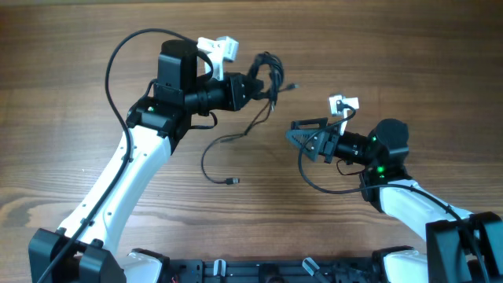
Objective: Untangle cables
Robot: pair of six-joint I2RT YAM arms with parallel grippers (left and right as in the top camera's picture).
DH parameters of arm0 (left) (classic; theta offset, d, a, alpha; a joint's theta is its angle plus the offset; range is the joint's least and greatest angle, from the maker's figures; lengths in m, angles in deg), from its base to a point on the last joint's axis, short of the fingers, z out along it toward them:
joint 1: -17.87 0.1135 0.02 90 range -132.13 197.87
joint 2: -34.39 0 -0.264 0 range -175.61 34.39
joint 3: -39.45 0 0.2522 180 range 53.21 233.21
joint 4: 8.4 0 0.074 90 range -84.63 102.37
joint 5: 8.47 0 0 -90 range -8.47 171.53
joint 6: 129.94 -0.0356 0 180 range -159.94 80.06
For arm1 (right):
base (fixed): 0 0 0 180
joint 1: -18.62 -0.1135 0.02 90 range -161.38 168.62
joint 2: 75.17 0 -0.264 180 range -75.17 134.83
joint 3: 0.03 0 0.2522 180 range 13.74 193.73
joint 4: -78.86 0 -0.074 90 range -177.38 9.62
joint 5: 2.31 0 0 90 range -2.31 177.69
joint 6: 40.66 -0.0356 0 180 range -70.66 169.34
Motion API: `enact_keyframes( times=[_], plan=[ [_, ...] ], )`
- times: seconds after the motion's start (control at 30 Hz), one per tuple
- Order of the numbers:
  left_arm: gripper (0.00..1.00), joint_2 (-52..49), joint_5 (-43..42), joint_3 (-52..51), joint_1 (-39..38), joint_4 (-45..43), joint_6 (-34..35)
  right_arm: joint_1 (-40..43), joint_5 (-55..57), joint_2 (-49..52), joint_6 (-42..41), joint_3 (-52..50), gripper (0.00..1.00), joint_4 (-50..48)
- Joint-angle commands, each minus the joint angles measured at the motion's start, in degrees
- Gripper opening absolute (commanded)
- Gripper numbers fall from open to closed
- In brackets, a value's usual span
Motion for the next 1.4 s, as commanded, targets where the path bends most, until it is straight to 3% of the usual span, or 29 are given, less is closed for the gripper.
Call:
enact_keyframes(
  times=[0.0,0.07,0.17,0.3,0.43,0.53,0.63,0.67,0.77,0.8,0.83,0.9,1.1,1.17,1.23,1.37],
  plan=[
    [0.04,-0.26,10.95,0.17,0.31,-0.61,15.17,-4.33,0.24,0.02,2.69,0.22,0.90,-5.05],
    [0.04,-0.26,12.55,0.17,0.44,-0.61,21.75,-10.47,16.74,0.09,8.83,0.22,0.98,-4.11],
    [0.04,-0.22,12.20,0.17,0.61,-0.68,27.87,-17.66,36.54,0.31,14.78,0.37,1.00,-2.78],
    [0.04,-0.22,4.52,0.17,-0.66,-0.52,27.45,-26.12,48.70,0.63,16.81,1.60,0.97,-2.38],
    [0.04,-0.22,-0.46,0.17,-0.72,-0.33,26.03,-26.12,53.35,0.63,16.76,1.64,0.87,-2.10],
    [0.04,-0.22,-4.94,0.17,-0.70,-0.17,26.03,-26.10,53.48,0.63,16.81,1.64,0.71,-1.53],
    [0.04,-0.22,-4.90,0.17,-0.31,1.14,25.53,-26.10,54.14,0.61,17.57,1.64,0.10,-1.31],
    [0.04,-0.22,-4.83,0.17,0.13,1.07,23.47,-26.10,54.14,0.61,17.18,1.64,0.04,-1.29],
    [0.04,-0.22,-1.70,0.17,1.68,0.94,14.21,-26.10,50.75,0.57,8.22,1.64,0.04,-1.57],
    [0.04,-0.22,1.20,0.17,1.86,0.79,6.56,-25.99,45.94,0.11,6.54,1.64,0.04,-1.79],
    [0.05,-0.22,4.00,0.17,1.81,1.20,-7.61,-25.94,36.79,-1.60,6.49,1.64,0.04,-1.64],
    [0.05,-0.28,7.15,0.17,1.81,0.55,-15.32,-25.94,30.67,-3.96,3.54,1.64,0.04,-0.13],
    [0.04,-0.76,9.31,0.15,0.07,-0.50,-18.10,-25.94,28.85,-10.27,-0.85,2.71,0.04,0.26],
    [0.04,-1.05,9.31,0.07,-1.84,0.39,-23.04,-25.94,29.00,-10.71,-2.32,4.46,0.04,0.42],
    [0.04,-1.14,9.33,0.07,-3.72,0.70,-27.76,-25.38,30.38,-10.71,-1.86,6.56,0.04,4.81],
    [0.04,-0.76,9.27,0.07,-2.16,1.92,-30.84,-20.09,30.32,-10.71,-2.47,9.40,0.04,14.80]
  ],
)
